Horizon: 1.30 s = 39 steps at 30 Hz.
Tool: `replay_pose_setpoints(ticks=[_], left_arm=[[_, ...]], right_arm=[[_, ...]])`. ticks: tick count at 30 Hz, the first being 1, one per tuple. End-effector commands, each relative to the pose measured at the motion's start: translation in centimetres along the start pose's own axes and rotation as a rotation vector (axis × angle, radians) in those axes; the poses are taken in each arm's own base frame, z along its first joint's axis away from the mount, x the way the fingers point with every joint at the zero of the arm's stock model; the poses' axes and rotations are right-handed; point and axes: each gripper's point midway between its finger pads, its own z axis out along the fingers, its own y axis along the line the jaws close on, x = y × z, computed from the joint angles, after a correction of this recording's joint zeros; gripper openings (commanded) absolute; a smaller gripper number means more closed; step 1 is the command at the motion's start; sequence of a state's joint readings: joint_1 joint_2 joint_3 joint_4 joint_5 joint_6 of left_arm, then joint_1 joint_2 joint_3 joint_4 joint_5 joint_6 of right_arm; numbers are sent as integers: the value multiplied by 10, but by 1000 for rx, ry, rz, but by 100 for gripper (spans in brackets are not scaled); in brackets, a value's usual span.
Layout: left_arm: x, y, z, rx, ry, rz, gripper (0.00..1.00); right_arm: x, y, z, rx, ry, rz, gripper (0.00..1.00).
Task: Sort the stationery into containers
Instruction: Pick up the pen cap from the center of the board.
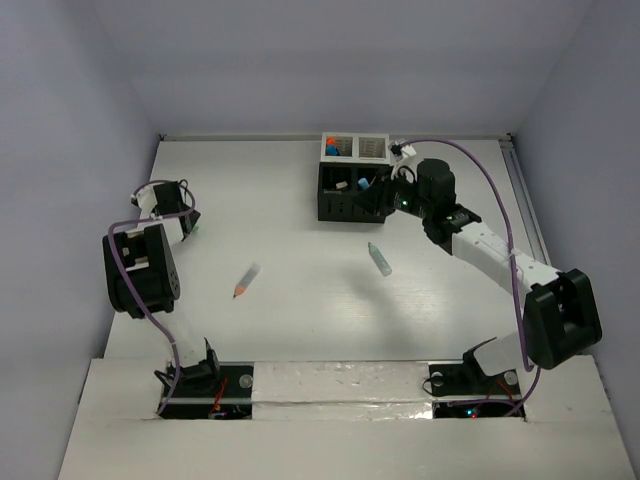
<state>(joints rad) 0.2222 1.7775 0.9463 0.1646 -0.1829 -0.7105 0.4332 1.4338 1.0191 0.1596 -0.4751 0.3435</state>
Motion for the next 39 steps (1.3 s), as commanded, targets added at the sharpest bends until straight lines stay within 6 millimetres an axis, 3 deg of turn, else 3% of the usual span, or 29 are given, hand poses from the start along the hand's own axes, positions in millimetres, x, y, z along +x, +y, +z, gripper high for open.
replay_pose_setpoints(ticks=[1, 4, 10, 13, 17, 18, 21, 22, 26, 27, 28, 29, 31, 32, 33, 34, 37, 38, 39], left_arm=[[-3, 2, 2, -15, 18, 13, 36], [-4, 1, 3, -18, 15, 16, 28], [-5, 0, 8, -25, 29, 51, 0], [-3, -6, 6, 18, 40, 86, 0], [-7, -23, -6, 139, 1, 60, 0], [0, -20, -11, 159, 8, 50, 0], [-6, -63, -54, 343, -56, 36, 0], [-12, -69, -62, 373, -79, 23, 0], [4, -127, -131, 615, -126, 30, 0], [19, -149, -160, 707, -122, 53, 0], [27, -158, -174, 746, -119, 65, 0], [34, -168, -188, 794, -116, 78, 0], [58, -181, -215, 882, -81, 116, 0], [65, -185, -224, 920, -73, 117, 0], [83, -187, -235, 967, -30, 138, 0], [92, -189, -243, 1002, -6, 151, 0], [118, -188, -261, 1071, 42, 191, 0], [118, -188, -264, 1089, 44, 192, 0], [128, -184, -267, 1101, 66, 203, 0]], right_arm=[[-33, 17, -10, -20, -79, -50, 28], [-34, 18, -14, -12, -79, -50, 28], [-43, 27, -29, -11, -99, -74, 29], [-47, 31, -36, -3, -109, -77, 34], [-46, 34, -39, -7, -84, -67, 54], [-46, 35, -39, -9, -77, -64, 56], [-38, 37, -38, -27, -46, -46, 63], [-36, 37, -38, -28, -39, -40, 64], [-11, 18, -42, 62, 25, 12, 61], [0, 8, -43, 106, 41, 26, 60], [11, 1, -45, 138, 68, 43, 59], [17, -7, -48, 178, 76, 52, 44], [46, -23, -54, 248, 138, 83, 30], [55, -29, -56, 275, 155, 94, 15], [66, -38, -60, 316, 170, 102, 10], [92, -50, -65, 364, 216, 124, 8], [135, -79, -73, 478, 297, 142, 19], [144, -86, -76, 510, 316, 145, 33], [149, -95, -78, 552, 325, 143, 37]])
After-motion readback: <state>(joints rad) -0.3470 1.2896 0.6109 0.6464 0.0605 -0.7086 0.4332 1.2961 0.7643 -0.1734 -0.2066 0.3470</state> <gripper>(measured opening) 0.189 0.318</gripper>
